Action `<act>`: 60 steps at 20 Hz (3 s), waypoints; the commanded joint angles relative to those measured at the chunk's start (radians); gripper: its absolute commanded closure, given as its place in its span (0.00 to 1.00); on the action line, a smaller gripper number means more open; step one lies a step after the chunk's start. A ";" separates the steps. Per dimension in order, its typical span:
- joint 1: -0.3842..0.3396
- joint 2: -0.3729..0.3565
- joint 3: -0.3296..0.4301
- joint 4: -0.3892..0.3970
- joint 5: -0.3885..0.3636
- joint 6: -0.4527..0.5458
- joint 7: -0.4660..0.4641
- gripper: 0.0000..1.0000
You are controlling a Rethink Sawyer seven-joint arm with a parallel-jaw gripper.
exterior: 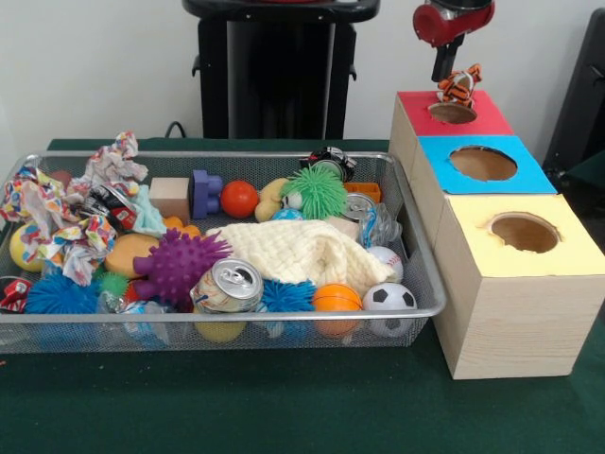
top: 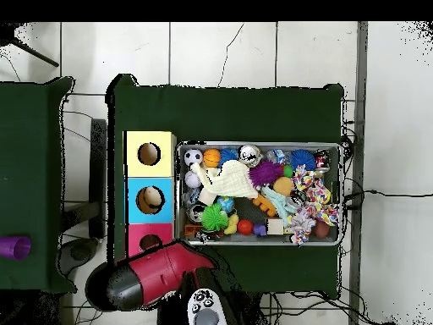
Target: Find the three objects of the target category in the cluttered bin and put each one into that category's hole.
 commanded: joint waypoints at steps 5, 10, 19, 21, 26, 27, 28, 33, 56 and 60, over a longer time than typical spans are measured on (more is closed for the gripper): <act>0.010 -0.060 -0.016 -0.012 0.044 0.041 0.154 1.00; 0.028 -0.151 -0.022 -0.033 0.061 0.152 0.127 1.00; 0.044 -0.239 -0.018 -0.070 0.089 0.310 0.109 1.00; 0.047 -0.247 -0.015 -0.077 0.092 0.329 0.113 1.00; 0.056 -0.262 -0.012 -0.054 0.113 0.312 0.128 1.00; 0.055 -0.255 -0.009 -0.050 0.113 0.304 0.127 1.00; 0.055 -0.247 -0.011 -0.044 0.110 0.286 0.129 1.00; 0.046 -0.208 -0.012 -0.009 0.094 0.187 0.131 1.00; 0.021 -0.116 -0.019 0.017 0.034 -0.007 0.107 1.00; 0.002 -0.098 -0.019 0.032 0.028 -0.032 0.094 1.00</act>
